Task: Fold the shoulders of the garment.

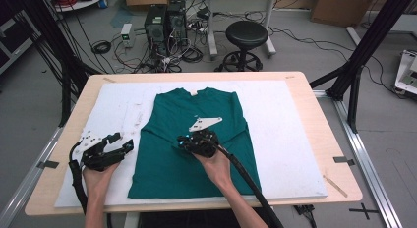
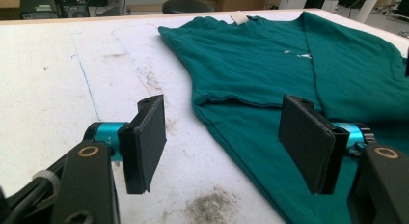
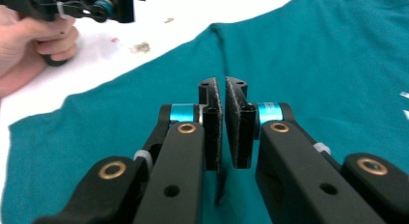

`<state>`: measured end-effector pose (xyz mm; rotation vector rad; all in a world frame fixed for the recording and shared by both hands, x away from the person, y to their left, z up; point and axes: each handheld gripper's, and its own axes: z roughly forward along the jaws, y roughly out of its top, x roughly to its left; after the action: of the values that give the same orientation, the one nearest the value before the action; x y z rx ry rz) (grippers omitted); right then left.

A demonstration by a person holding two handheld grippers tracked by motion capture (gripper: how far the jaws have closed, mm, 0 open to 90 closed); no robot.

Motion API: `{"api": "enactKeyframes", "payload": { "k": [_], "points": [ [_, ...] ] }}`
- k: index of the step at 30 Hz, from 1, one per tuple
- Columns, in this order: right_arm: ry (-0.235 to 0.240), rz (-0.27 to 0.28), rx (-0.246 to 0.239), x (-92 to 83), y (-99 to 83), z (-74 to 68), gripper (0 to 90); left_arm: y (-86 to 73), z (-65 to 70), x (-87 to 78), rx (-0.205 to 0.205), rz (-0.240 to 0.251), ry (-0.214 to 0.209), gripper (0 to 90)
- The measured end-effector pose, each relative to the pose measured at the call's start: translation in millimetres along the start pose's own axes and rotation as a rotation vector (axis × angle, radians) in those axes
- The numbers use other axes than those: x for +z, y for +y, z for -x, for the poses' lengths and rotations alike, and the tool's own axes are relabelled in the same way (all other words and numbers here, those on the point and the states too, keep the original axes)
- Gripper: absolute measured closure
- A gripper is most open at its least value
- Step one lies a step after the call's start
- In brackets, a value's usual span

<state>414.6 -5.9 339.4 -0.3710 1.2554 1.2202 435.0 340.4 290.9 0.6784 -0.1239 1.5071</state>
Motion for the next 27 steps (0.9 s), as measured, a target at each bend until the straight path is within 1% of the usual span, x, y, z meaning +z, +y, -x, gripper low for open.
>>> {"api": "enactKeyframes", "payload": {
  "k": [2, 3, 5, 6, 7, 9, 11, 12, 14, 15, 16, 17, 18, 19, 20, 22, 25, 26, 27],
  "points": [
    [0.011, 0.003, -0.013, 3.7, 0.4, -3.8, 90.0, 0.0, 0.0, 0.0, 0.001, 0.0, -0.001, 33.7],
    [0.009, -0.002, -0.019, 4.7, 0.6, -4.9, 90.0, 0.0, 0.0, 0.0, 0.002, 0.001, -0.001, 33.7],
    [-0.016, -0.023, -0.032, 4.0, 0.0, -4.6, 88.6, -0.1, 0.2, -0.1, 0.001, 0.001, -0.001, 33.7],
    [-0.022, -0.034, -0.036, 3.2, -0.5, -3.8, 83.0, -0.1, 0.2, 0.0, 0.002, 0.0, -0.001, 33.7],
    [-0.024, -0.053, -0.038, 2.8, -0.8, -3.1, 75.0, 0.0, 0.2, 0.1, 0.001, 0.0, -0.001, 33.7],
    [-0.034, -0.102, -0.051, 3.7, -2.1, -4.6, 64.3, 0.0, -0.1, 0.1, 0.0, -0.002, -0.001, 33.7],
    [-0.047, -0.157, -0.069, 6.6, -5.6, -7.4, 58.7, 0.0, -0.1, 0.0, 0.002, -0.001, -0.001, 33.7],
    [-0.055, -0.177, -0.068, 8.5, -8.2, -7.9, 57.7, 0.1, -0.1, 0.0, 0.002, -0.002, -0.001, 33.7],
    [-0.052, -0.187, -0.053, 13.7, -14.0, -6.5, 56.5, 0.1, 0.0, 0.2, 0.002, -0.004, -0.001, 33.7],
    [-0.054, -0.2, -0.042, 16.5, -16.3, -6.2, 56.9, 0.1, 0.0, 0.2, 0.001, -0.003, -0.001, 33.7],
    [-0.059, -0.211, -0.038, 19.3, -18.2, -5.6, 59.4, 0.1, -0.1, 0.2, 0.0, -0.003, -0.001, 33.7],
    [-0.067, -0.221, -0.041, 22.4, -19.9, -5.2, 65.7, 0.1, -0.1, 0.2, 0.0, -0.003, -0.002, 33.7],
    [-0.085, -0.223, -0.054, 23.3, -20.7, -5.7, 71.4, 0.1, -0.1, 0.2, 0.0, -0.003, -0.002, 33.8],
    [-0.09, -0.22, -0.068, 22.9, -20.3, -5.8, 78.2, 0.1, -0.2, 0.2, 0.001, -0.003, -0.001, 33.7],
    [-0.084, -0.212, -0.064, 22.0, -19.6, -6.1, 84.2, 0.1, -0.1, 0.2, 0.0, -0.003, -0.002, 33.8],
    [-0.084, -0.19, -0.054, 18.9, -17.9, -7.1, 86.9, 0.1, -0.2, 0.2, 0.0, -0.004, -0.001, 33.8],
    [-0.072, -0.15, -0.046, 13.6, -14.9, -10.1, 87.9, 0.2, -0.1, 0.3, 0.001, -0.005, 0.0, 33.7],
    [-0.062, -0.134, -0.046, 12.0, -14.0, -11.3, 87.9, 0.1, 0.2, 0.5, -0.001, -0.005, 0.0, 33.8],
    [-0.035, -0.113, -0.036, 10.7, -13.0, -13.0, 87.9, 0.2, 0.3, 0.5, -0.001, -0.005, 0.0, 33.7]
  ]
}}
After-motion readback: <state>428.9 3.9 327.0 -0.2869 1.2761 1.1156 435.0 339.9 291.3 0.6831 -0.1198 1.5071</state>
